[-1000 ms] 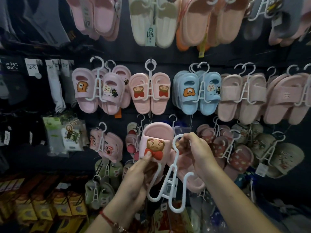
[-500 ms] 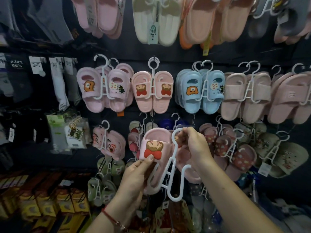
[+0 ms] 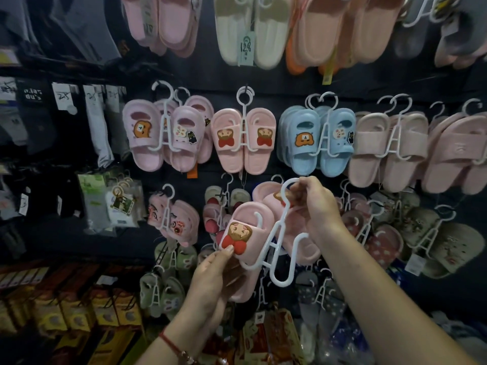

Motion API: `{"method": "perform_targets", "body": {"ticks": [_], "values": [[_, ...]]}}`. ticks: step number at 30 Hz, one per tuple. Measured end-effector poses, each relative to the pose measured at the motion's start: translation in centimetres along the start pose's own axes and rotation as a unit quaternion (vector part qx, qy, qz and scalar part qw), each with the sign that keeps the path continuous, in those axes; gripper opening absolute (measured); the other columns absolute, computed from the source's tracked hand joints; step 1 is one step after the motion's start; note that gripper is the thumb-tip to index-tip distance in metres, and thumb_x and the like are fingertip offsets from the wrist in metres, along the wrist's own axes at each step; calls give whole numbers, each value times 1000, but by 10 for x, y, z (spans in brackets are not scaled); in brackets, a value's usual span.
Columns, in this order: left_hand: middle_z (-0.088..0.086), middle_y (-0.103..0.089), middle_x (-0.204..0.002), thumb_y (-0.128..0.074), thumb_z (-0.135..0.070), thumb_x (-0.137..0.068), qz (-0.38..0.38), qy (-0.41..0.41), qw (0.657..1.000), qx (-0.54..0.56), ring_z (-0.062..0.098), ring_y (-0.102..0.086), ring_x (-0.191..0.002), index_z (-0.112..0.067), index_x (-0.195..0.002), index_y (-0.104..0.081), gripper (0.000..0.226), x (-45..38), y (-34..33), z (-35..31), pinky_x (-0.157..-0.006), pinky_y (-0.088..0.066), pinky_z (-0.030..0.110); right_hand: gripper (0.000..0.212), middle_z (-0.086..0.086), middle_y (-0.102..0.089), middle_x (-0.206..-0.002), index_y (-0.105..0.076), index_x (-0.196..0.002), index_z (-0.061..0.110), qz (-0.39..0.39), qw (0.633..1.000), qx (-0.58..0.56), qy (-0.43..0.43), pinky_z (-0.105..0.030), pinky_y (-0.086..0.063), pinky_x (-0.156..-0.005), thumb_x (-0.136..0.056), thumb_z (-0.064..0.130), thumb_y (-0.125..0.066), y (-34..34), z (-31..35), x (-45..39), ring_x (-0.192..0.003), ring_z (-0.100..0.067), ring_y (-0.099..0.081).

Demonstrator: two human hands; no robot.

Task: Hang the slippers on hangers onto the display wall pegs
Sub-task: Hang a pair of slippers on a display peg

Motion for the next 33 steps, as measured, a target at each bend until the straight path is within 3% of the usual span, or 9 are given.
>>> {"method": "perform_targets", "body": {"ticks": [4,9,11,16,20,25,31,33], "values": [[17,-74,-93,-69,-29,-81,30,62,997,41,28,-67,-85,-4,-110,-69,38,1,-4,4,-78,-54,40,34,-5,-65,-58,-65,-63,11,12,1000,-19,-14,-33,-49,-67,-94,19,-51,-2,-8,1,-57,-17,-60],[16,-72,-91,-73,-23,-76,68,155,983,66,20,-63,-71,-2,-104,-74,36,7,-6,12,-49,-48,21,39,-5,-66,-61,-67,-59,14,34,999,-25,-25,-32,-48,-66,-94,19,-52,-2,-20,3,-53,-14,-62],[17,-73,-93,-71,-20,-77,82,156,981,78,21,-66,-69,2,-108,-73,38,9,-6,11,-44,-47,19,46,-5,-68,-63,-72,-55,15,47,998,-22,-26,-34,-50,-71,-96,26,-53,0,-24,3,-60,-16,-63],[21,-74,-98,-67,-12,-78,75,105,983,129,23,-73,-66,6,-115,-67,42,9,-10,2,-43,-54,23,55,-10,-73,-76,-79,-71,14,37,998,-36,-40,-40,-53,-83,-100,49,-48,5,-30,4,-75,-23,-68],[19,-74,-94,-68,-11,-79,57,88,987,121,19,-72,-63,4,-114,-67,38,7,-9,6,-45,-54,23,47,-5,-75,-74,-76,-75,15,-3,998,-30,-49,-31,-50,-66,-104,37,-46,6,-37,7,-70,-20,-68],[15,-75,-89,-69,-11,-75,32,81,986,139,18,-72,-62,-1,-110,-67,36,8,-6,4,-48,-56,24,32,-6,-74,-71,-66,-107,10,-62,991,-68,-101,-33,-51,-59,-102,37,-50,8,-47,9,-65,-23,-67],[17,-75,-92,-70,-11,-73,7,75,985,155,21,-69,-72,-1,-108,-69,36,5,-1,2,-51,-58,24,20,-12,-75,-80,-68,-104,1,-77,995,-42,-45,-38,-54,-80,-97,14,-53,13,-47,19,-77,-23,-70],[18,-76,-95,-70,-10,-73,0,73,984,162,25,-69,-81,-1,-107,-69,35,5,-1,3,-55,-58,25,17,-10,-74,-77,-68,-101,2,-73,996,-45,-25,-34,-54,-79,-96,13,-55,10,-43,27,-75,-20,-69]]}}
Point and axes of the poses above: each hand's wrist, its own x-axis away from the middle knuckle, its own y-axis out of the back of the hand, z = x × y, the point moved 4 cm from there along -x, towards the middle knuckle
